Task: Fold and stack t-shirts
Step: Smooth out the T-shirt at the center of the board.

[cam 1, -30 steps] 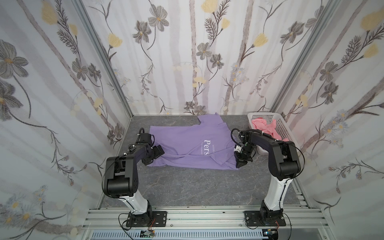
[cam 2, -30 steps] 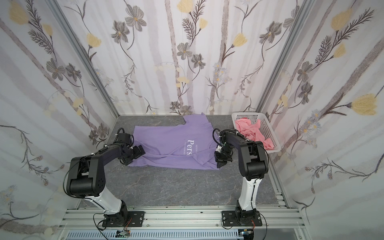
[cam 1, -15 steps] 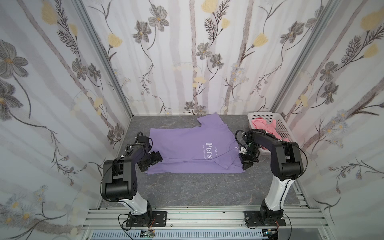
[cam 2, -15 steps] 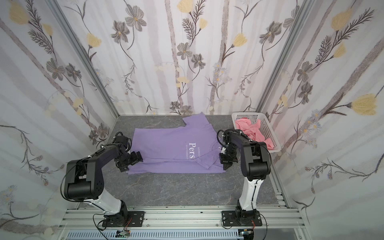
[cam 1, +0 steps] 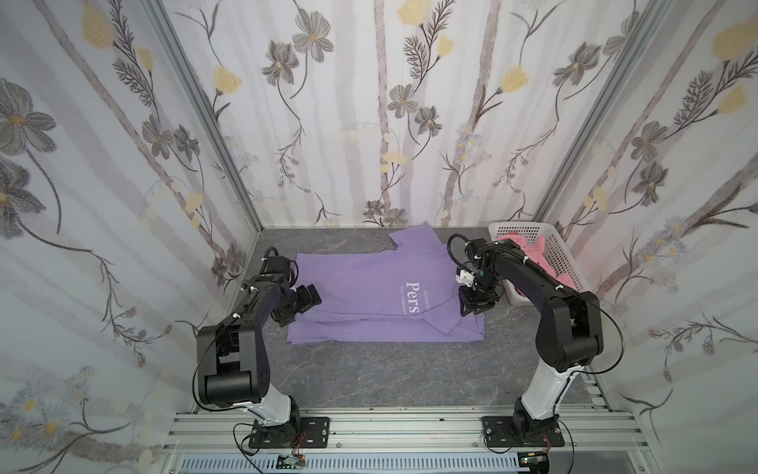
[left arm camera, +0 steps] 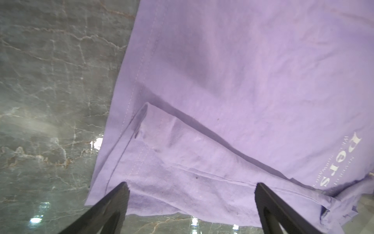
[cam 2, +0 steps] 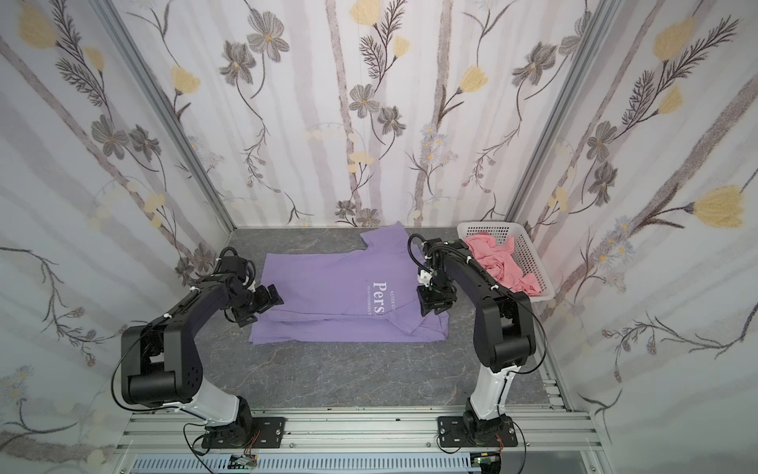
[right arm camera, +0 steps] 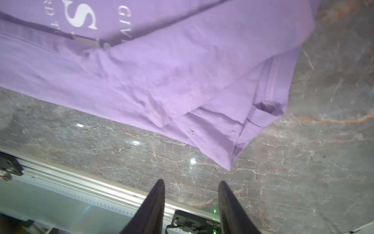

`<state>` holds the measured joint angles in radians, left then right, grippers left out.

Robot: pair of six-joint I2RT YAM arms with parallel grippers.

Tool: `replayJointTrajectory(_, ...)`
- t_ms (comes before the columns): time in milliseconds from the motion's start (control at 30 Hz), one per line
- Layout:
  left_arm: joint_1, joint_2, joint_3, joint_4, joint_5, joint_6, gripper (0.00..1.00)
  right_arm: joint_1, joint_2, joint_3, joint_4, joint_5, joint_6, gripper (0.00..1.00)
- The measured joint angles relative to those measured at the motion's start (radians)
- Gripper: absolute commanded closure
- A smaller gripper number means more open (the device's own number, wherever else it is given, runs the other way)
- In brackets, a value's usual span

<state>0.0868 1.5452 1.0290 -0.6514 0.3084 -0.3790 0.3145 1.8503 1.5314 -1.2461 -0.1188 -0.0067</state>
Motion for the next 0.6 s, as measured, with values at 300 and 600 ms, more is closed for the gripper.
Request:
replayJointTrajectory(300,-0.035,-0.021,-0.082,0.076,0.073,-0.068,0.0,0.172,0.145,0.003,0.033,0.119,-0.032,0.59)
replayJointTrajectory(600,-0.073,0.034,-0.058,0.105,0.081,-0.081,0.0,0.182,0.19,0.0,0.05,0.15,-0.046,0.59)
